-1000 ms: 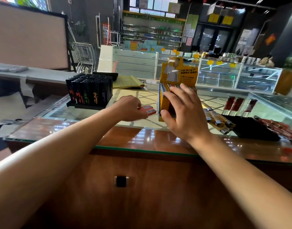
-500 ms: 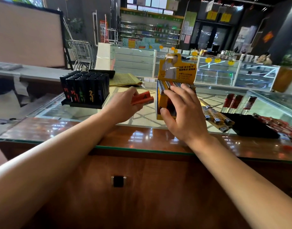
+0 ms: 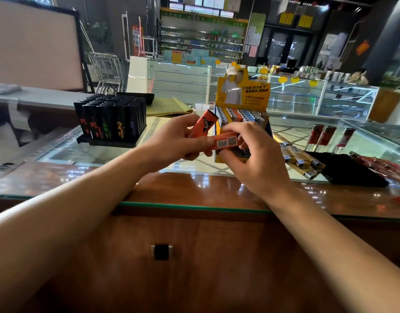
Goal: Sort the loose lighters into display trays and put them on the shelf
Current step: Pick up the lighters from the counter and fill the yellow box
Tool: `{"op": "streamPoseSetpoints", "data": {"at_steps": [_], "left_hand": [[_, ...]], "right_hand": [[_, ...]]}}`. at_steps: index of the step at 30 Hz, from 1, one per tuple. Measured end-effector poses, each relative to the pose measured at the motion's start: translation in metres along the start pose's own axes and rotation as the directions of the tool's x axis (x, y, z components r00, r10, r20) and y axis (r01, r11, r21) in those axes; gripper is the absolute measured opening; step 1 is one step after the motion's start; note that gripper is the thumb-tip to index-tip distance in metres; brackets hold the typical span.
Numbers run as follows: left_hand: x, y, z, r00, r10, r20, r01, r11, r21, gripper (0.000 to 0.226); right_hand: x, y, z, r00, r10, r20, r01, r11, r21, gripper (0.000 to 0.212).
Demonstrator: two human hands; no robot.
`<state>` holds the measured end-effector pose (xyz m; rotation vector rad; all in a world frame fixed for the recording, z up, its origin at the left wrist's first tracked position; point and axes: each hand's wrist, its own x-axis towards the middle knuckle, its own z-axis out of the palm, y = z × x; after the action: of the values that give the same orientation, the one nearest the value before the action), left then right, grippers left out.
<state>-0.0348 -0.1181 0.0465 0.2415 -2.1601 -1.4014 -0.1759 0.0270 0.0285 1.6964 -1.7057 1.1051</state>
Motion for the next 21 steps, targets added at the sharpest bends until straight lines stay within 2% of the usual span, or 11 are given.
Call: {"op": "streamPoseSetpoints", "data": {"at_steps": [4, 7, 9, 12, 16, 19, 21], "left_hand": [[0.002, -0.002, -0.001, 1.0, -0.018, 0.004, 0.018, 0.993, -0.113, 0.014], [0.004, -0.001, -0.004, 0.994, -0.102, -0.036, 0.082, 0.931, -0.356, 0.024], [0.004, -0.001, -0.008, 0.995, -0.093, 0.019, 0.093, 0.905, -0.415, 0.016], [0.002, -0.003, -0.008, 0.998, -0.026, 0.06, 0.046, 0.929, -0.368, 0.016], [0.003, -0.003, -0.006, 1.0, -0.005, 0.0, 0.005, 0.968, -0.253, 0.016], [0.001, -0.002, -0.001, 1.0, -0.008, 0.003, 0.008, 0.995, -0.1, 0.01], [0.001, -0.002, 0.001, 1.0, -0.016, 0.003, 0.017, 0.998, -0.067, 0.012]], "right_hand": [[-0.001, 0.001, 0.001, 1.0, -0.01, 0.026, 0.011, 0.999, -0.052, 0.028], [0.0, 0.002, 0.001, 1.0, 0.016, -0.01, -0.017, 0.998, -0.068, 0.024], [-0.001, 0.001, 0.002, 1.0, 0.013, -0.028, -0.015, 0.996, -0.088, 0.029], [-0.001, 0.0, 0.002, 0.999, 0.032, -0.008, -0.033, 0.999, -0.039, 0.025], [-0.002, -0.003, 0.002, 0.996, 0.038, 0.078, -0.039, 0.999, 0.011, 0.024], [-0.001, -0.007, 0.0, 0.991, 0.056, 0.122, -0.061, 0.997, 0.04, 0.044], [-0.001, -0.008, -0.001, 0.989, 0.044, 0.14, -0.052, 0.997, 0.055, 0.053]]}}
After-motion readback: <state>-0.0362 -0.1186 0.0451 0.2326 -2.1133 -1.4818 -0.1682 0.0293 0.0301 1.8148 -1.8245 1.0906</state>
